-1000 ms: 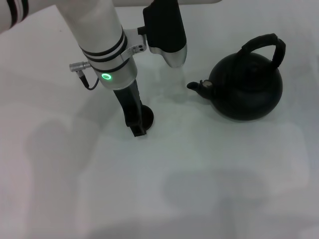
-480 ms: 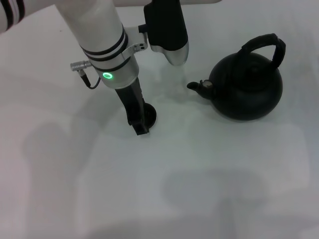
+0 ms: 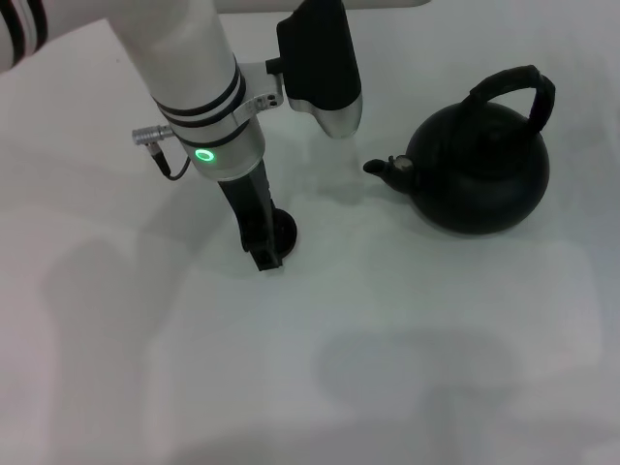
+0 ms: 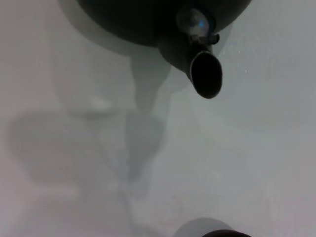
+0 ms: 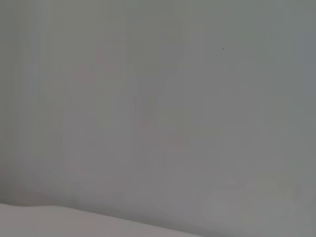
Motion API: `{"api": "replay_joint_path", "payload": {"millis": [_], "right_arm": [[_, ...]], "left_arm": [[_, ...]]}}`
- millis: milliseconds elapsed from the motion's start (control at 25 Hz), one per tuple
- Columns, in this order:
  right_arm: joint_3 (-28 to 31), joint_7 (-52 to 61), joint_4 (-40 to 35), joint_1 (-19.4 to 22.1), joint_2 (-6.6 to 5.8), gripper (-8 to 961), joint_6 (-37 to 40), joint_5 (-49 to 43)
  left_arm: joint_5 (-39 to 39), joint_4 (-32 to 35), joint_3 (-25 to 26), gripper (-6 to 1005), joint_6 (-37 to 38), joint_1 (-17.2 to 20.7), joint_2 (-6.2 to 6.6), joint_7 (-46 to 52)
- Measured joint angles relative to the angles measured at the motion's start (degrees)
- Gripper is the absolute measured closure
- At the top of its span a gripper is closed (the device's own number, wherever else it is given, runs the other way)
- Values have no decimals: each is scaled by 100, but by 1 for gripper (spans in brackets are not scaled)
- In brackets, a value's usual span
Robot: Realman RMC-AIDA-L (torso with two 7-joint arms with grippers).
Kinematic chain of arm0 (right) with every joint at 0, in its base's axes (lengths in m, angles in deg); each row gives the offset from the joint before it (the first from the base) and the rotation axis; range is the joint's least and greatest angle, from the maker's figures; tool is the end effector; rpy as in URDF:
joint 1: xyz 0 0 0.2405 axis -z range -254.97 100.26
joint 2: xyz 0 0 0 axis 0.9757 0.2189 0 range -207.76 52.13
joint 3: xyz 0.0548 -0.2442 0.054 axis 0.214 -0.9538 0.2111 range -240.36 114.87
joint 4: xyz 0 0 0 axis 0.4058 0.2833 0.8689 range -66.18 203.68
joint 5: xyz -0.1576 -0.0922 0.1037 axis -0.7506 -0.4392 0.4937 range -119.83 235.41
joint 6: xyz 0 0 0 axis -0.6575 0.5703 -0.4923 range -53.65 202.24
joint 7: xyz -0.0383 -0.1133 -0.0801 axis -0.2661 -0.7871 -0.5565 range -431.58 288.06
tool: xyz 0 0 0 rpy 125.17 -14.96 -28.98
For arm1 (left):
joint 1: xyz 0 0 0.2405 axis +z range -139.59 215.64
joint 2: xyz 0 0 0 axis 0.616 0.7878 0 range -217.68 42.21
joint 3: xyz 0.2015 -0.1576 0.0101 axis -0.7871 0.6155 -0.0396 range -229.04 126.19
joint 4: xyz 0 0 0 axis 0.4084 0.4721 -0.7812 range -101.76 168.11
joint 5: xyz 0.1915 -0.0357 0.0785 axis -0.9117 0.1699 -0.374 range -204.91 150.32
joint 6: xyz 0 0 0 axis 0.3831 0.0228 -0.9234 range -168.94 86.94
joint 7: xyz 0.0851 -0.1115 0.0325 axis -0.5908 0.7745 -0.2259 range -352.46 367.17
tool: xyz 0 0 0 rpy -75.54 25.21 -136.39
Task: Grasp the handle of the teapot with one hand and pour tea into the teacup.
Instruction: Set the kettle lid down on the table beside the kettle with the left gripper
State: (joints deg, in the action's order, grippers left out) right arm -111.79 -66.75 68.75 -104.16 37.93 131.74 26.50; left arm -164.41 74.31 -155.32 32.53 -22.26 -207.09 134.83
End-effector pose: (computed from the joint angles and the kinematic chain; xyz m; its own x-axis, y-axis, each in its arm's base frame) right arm 0.3909 0.3315 0.0227 0.8385 -0.1522 -0.5232 -0.5331 -0.0300 -0.8455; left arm -0.1383 0.3708 -0.1083 0.8108 0.0892 -0.5785 0.0527 -0.9954 -0.0798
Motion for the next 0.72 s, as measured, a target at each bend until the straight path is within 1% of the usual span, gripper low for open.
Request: {"api": "replay_joint_path", "payload": {"millis": [80, 480, 640, 720], "right_arm": [[0, 0, 0, 0, 0, 526, 2, 0], [0, 0, 0, 2, 0, 526, 13, 0], [0, 0, 0, 9, 0, 527, 14, 0], [0, 0, 4, 9, 0, 527, 14, 0]], "left_arm": [[-3, 2, -7, 303, 13, 0, 0, 22], [-17, -1, -13, 237, 30, 32, 0, 48], [-133, 0, -25, 211, 7, 57, -5, 106], [-149, 17, -26, 181, 2, 71, -9, 113]]}}
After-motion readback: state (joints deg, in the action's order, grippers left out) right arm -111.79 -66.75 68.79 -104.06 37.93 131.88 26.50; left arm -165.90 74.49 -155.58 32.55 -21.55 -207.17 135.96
